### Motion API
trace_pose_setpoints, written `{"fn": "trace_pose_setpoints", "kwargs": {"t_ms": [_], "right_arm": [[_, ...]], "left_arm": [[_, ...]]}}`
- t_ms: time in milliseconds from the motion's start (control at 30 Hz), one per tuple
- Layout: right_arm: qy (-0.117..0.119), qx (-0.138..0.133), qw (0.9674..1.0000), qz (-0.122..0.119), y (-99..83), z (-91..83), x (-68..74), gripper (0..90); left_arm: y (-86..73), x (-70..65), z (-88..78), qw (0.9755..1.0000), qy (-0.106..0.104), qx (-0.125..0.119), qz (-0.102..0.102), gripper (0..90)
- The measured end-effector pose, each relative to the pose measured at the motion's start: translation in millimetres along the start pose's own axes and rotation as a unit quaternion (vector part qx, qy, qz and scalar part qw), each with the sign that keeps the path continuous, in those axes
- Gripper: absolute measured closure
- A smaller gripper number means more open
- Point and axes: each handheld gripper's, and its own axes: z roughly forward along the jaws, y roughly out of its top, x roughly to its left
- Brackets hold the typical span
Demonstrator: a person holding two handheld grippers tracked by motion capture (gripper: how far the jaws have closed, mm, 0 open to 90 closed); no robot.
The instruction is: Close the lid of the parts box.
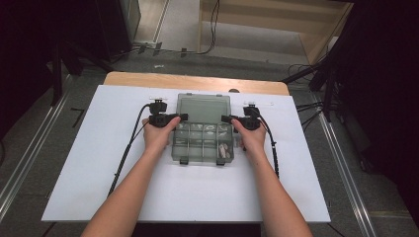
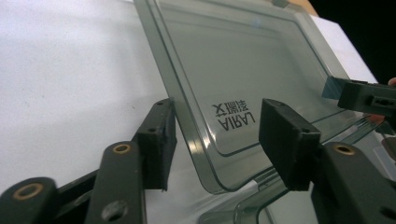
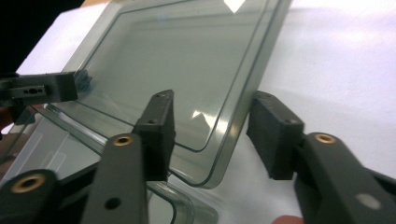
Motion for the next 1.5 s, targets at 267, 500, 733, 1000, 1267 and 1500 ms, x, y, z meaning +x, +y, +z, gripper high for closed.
{"fn": "trace_pose_setpoints", "kwargs": {"t_ms": [267,500,733,1000,1267,1500], "right_arm": [[-0.021,-0.027,0.9988,-0.036,1.1,-11.9,5.6,64.9],[-0.024,-0.051,0.9961,-0.068,-0.3,-23.6,8.7,77.2],[-0.038,-0.061,0.9928,-0.096,-2.5,-28.1,13.4,81.7],[-0.042,-0.071,0.9897,-0.117,-5.3,-29.2,14.6,81.8],[-0.047,-0.080,0.9872,-0.130,-8.4,-29.8,15.4,81.5],[-0.018,-0.061,0.9929,-0.101,-2.6,-30.8,8.4,78.2]], "left_arm": [[3.3,2.9,-13.8,0.9992,-0.015,-0.030,0.021,65.8],[3.4,2.6,-22.0,0.9980,-0.023,-0.045,0.040,73.2],[4.1,1.8,-26.5,0.9973,-0.021,-0.042,0.056,74.6],[18.2,-3.0,-33.0,0.9966,-0.001,-0.062,0.055,75.2],[22.3,-5.8,-33.7,0.9959,-0.004,-0.069,0.059,79.4],[19.8,-10.3,-34.6,0.9923,0.009,-0.077,0.096,82.6]]}}
